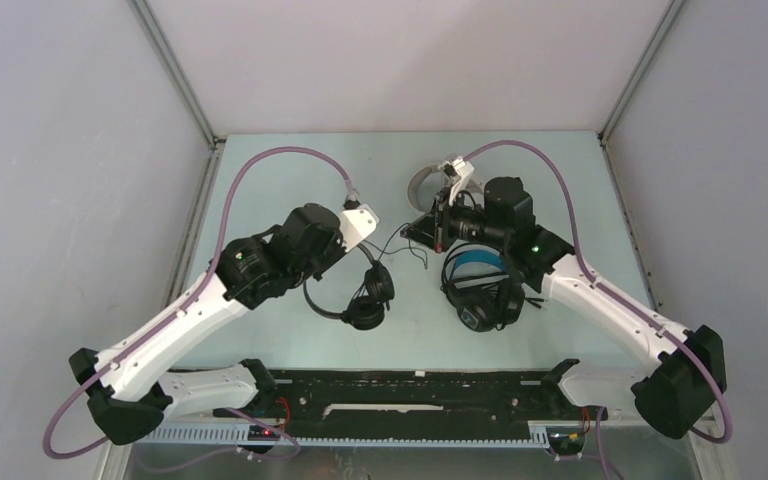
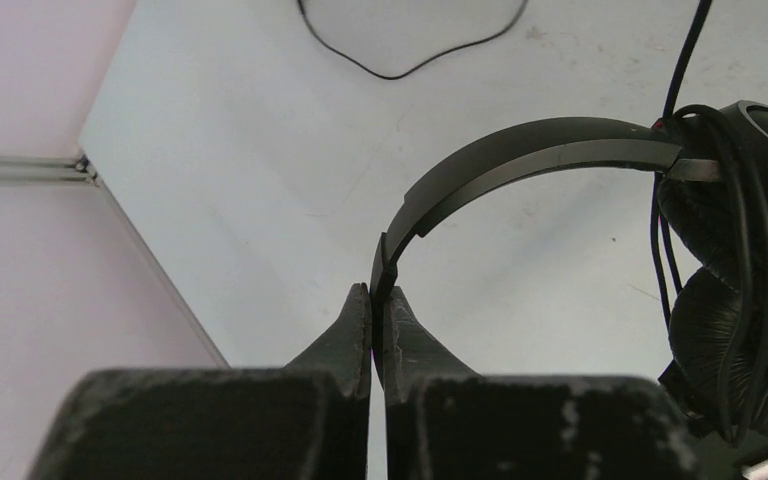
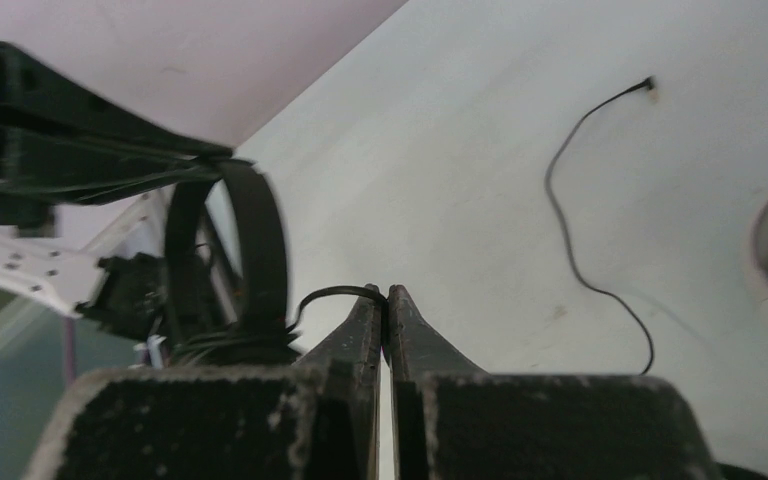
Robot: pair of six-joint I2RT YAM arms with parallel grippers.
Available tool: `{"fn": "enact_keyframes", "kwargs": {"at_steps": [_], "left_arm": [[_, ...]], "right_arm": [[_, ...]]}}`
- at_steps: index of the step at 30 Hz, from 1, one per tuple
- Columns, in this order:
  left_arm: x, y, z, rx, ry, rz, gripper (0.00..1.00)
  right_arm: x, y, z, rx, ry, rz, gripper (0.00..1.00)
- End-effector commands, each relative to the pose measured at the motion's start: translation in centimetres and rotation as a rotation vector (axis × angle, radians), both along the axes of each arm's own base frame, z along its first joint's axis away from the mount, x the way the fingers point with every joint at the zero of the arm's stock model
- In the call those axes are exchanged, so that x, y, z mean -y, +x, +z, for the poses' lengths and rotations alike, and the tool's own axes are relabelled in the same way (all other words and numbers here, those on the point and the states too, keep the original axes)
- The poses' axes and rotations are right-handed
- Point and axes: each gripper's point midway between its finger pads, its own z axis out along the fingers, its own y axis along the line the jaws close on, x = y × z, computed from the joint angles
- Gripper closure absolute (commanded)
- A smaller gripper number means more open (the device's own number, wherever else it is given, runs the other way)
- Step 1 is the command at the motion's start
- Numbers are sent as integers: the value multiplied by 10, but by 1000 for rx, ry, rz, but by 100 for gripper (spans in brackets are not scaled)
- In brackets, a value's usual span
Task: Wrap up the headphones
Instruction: Wrap the headphones cable around the headphones.
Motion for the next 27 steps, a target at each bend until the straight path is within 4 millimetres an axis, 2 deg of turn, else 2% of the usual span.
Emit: {"fn": "enact_keyframes", "kwargs": {"at_steps": [1, 6, 16, 23, 27], "left_arm": [[-1, 15, 11, 98, -7, 51, 100], [-3, 20, 12, 113, -8, 104, 100], [-10, 32, 18, 114, -25, 268, 100], [-7, 37, 24, 93, -94, 349, 100], [-7, 39, 29, 84, -145, 397, 100]], "right_arm": [[-10, -35, 37, -58, 101, 119, 100], [-28, -59, 54, -67, 171, 219, 100], [-61, -95, 63, -79, 230, 349, 100], [-75, -105, 57, -88, 228, 374, 100], [-78, -103, 49, -88, 199, 344, 100]]}}
